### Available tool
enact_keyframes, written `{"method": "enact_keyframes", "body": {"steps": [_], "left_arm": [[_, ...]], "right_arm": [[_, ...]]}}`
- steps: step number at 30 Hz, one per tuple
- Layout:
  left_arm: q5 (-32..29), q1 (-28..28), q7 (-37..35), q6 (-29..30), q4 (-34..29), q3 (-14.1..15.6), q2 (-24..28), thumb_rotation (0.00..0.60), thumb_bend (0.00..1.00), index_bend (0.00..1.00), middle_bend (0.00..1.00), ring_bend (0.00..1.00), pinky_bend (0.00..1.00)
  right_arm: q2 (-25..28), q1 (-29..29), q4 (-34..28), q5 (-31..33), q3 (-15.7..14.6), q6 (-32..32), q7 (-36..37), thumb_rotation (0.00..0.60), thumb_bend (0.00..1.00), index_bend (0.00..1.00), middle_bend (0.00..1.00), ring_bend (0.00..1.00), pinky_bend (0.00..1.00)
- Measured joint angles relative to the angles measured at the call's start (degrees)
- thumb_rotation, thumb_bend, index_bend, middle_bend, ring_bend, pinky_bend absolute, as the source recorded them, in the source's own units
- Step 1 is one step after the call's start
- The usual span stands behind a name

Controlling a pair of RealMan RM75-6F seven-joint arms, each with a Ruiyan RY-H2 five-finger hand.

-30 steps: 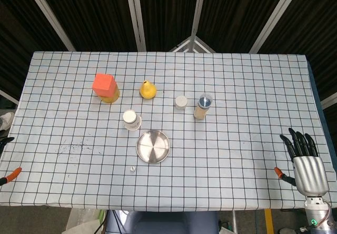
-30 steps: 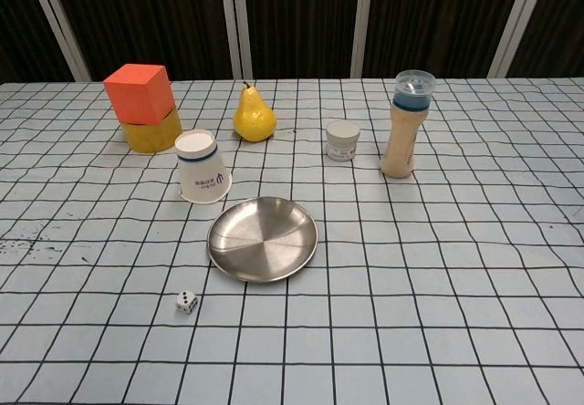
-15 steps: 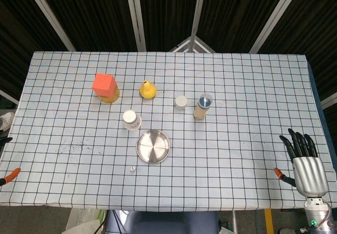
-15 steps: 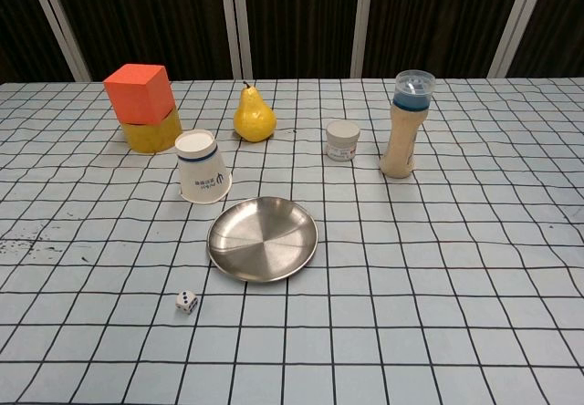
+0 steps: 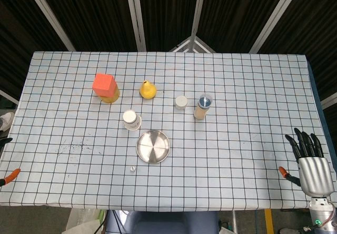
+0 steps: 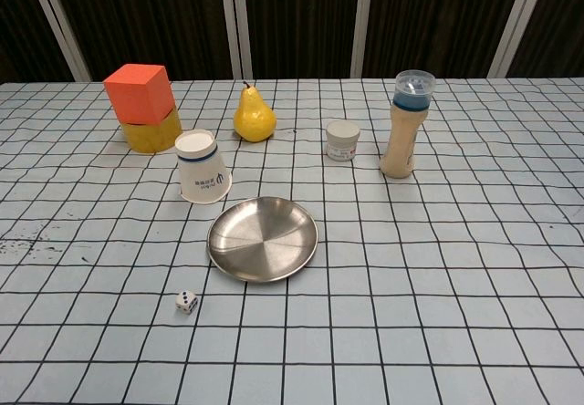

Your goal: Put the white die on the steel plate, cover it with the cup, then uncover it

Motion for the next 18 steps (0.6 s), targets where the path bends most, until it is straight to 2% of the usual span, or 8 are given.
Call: {"method": "enact_keyframes", "body": {"steps": [8,13,18], "left_arm": [[-0.2,-0.2,0.4,-0.3,0.0,0.0,-0.2,0.6,0.17,0.23,0.1,0.02,0.11],[-0.1,-0.2,0.2,-0.5,-0.1,0.0,-0.2,0.6,0.17,0.23,0.11,0.02,0.11],[1.9,-0.9,-0.9,-1.3,-0.2,0.5,0.0,0.6,0.17,0.23,0.16,0.1,0.14]], "right_arm": [[3.1,-1.4,-2.3,-1.6,-1.1,1.7,2.4,0.6,0.17,0.16,0.03,0.05,0.0],[2.3,-1.0,-1.8,-1.3,-1.1,1.3,2.7,0.6,0.17,0.16,0.03,0.05,0.0],[4.2,-1.9,-1.4,-1.7,-1.3,1.9,4.2,0.6,0.17,0.16,0.03,0.05,0.0]]}}
